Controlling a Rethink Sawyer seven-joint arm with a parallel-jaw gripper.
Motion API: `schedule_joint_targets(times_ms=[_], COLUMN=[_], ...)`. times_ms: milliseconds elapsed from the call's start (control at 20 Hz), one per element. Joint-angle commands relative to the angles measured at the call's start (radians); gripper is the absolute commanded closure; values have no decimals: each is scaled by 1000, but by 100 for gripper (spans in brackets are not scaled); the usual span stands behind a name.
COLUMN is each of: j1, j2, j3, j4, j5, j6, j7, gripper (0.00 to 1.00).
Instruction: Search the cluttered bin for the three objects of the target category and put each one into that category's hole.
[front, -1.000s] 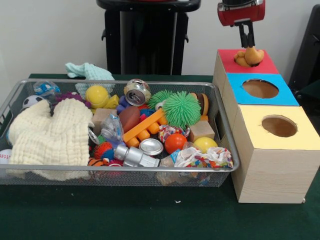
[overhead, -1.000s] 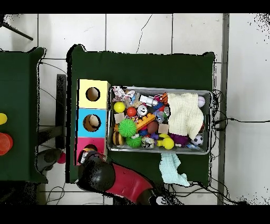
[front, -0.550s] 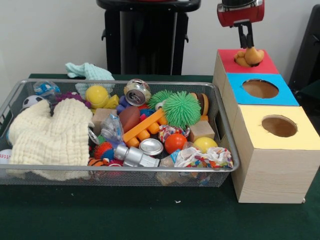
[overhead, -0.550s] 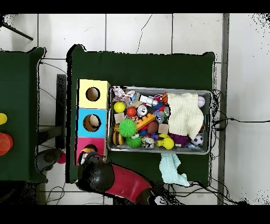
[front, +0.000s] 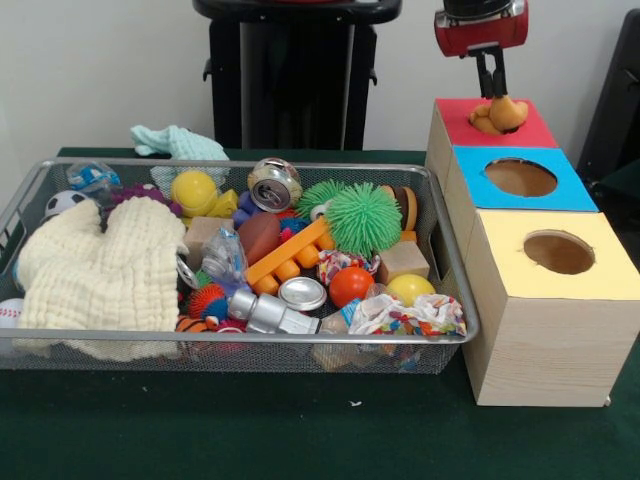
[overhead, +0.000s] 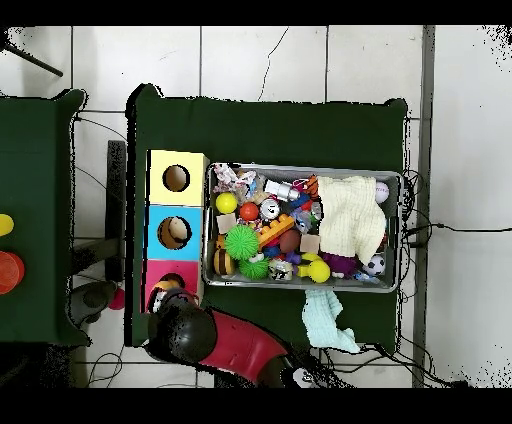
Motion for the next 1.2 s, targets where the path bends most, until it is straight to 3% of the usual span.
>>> schedule_joint_targets(times_ms=[50,300,850,1100,1200], j1=[-27,-33,31,39,73], j2=[21,30,54,38,13], j3=[27,34,-54,-77,-137], j4=[-107,-102,-137,-158,-194], j5=[-2,-6,-31,-25,-34], j6=[33,14,-19,54,122], j7=[190,195,157,151,127], gripper=[100,100,100,100,100])
